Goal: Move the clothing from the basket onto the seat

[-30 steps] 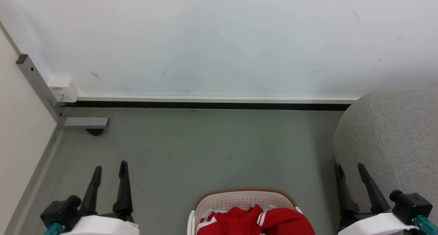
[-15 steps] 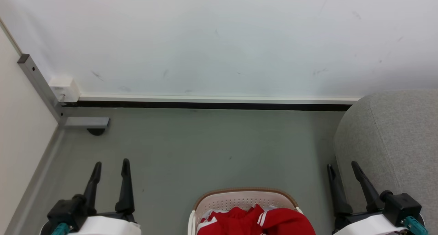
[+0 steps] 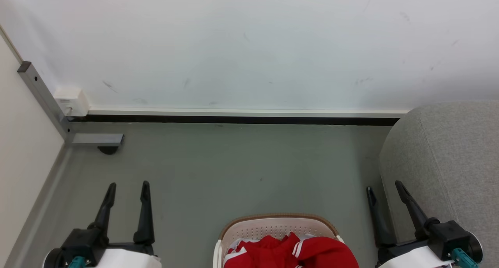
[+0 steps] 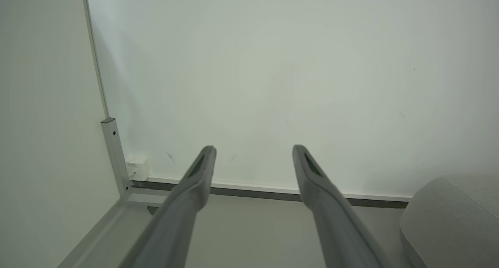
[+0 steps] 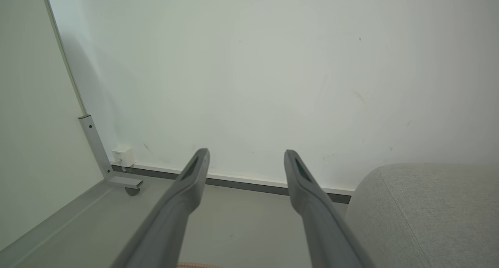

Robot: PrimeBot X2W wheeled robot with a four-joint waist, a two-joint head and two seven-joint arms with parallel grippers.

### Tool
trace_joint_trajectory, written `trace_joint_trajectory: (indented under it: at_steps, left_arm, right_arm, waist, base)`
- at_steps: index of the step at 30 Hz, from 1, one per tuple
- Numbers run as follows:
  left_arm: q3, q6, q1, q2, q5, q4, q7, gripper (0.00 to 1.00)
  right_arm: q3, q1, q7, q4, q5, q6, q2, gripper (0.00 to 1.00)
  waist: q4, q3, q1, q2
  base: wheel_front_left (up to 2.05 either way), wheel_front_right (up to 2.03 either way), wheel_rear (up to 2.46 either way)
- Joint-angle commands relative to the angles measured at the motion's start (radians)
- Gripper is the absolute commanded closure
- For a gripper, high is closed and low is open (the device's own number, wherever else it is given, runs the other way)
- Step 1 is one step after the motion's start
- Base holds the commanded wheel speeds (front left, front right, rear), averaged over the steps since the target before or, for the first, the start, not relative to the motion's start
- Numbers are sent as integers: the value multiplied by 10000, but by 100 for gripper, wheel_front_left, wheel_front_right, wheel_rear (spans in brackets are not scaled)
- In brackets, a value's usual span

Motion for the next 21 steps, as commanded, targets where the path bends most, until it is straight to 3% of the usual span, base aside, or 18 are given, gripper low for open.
trace_joint_trajectory:
  at_steps: [1,8,21]
  left_arm:
    - [38,-9,63,75,370,-37,-79,0]
    - [55,-33,55,66,822,-15,-189,0]
    - [73,-65,60,51,719,57,-180,0]
  right_arm:
    - [28,-158,-86,-72,-269,-19,8,0]
    - [115,-150,-218,-69,-704,-21,14,0]
    - [99,-126,-182,-33,-643,-21,24,0]
  waist:
    - [-1,4,0,0]
    - [-8,-5,0,0]
    - [5,-13,0,0]
  base:
    - [0,0,0]
    - [0,0,0]
    - [0,0,0]
